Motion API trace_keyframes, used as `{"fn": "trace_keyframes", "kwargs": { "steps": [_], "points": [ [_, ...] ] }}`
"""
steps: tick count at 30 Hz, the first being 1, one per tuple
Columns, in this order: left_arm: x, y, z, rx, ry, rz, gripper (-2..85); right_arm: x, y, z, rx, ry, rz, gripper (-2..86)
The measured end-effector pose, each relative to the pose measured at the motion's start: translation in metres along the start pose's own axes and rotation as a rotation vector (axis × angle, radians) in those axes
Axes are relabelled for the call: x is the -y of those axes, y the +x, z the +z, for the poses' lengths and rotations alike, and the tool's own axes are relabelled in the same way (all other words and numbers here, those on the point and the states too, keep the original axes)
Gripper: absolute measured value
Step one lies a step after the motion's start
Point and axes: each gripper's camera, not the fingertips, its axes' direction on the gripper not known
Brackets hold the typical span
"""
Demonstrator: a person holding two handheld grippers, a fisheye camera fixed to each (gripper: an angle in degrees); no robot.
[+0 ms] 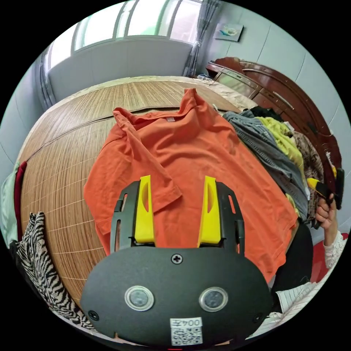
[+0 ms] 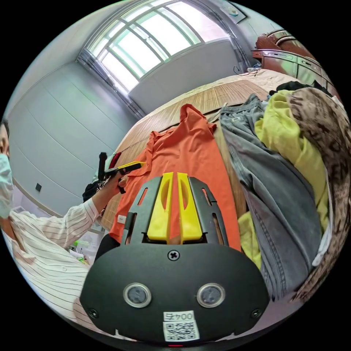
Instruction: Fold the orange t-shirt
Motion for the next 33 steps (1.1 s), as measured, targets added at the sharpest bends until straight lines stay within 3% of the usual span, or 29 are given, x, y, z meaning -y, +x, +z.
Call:
{"fn": "trace_keyframes", "kwargs": {
  "steps": [4, 8, 13, 15, 21, 24, 27, 30, 33],
  "points": [
    [0.007, 0.012, 0.031, 0.066, -0.043, -0.069, 15.5, -0.044, 0.005, -0.028, -0.060, -0.013, 0.023, 0.1],
    [0.009, -0.006, 0.025, 0.066, -0.033, -0.238, 3.5, -0.061, 0.020, -0.043, -0.067, -0.009, 0.054, -0.6],
    [0.002, -0.048, 0.000, -0.068, -0.002, -0.319, 1.3, -0.072, 0.038, -0.045, -0.053, -0.027, 0.084, -0.7],
    [-0.009, -0.088, -0.025, -0.218, 0.088, -0.448, 1.0, -0.074, 0.042, -0.043, -0.047, -0.033, 0.094, -0.7],
    [-0.061, -0.218, -0.115, -0.165, 0.309, -0.760, 2.0, -0.082, 0.042, -0.050, 0.036, -0.023, 0.040, -0.7],
    [-0.116, -0.265, -0.136, -0.285, 0.421, -0.868, 3.5, -0.089, 0.036, -0.048, 0.068, -0.051, -0.015, -0.7],
    [-0.168, -0.248, -0.147, -0.468, 0.526, -0.739, 2.2, -0.096, 0.029, -0.044, 0.079, -0.084, -0.051, -0.7],
    [-0.216, -0.176, -0.143, -0.639, 0.484, -0.481, 1.7, -0.103, 0.023, -0.041, 0.154, -0.082, -0.047, -0.7],
    [-0.274, -0.074, -0.146, -0.472, 0.329, -0.230, 1.9, -0.115, 0.017, -0.037, 0.260, -0.079, -0.009, -0.7]
  ]
}}
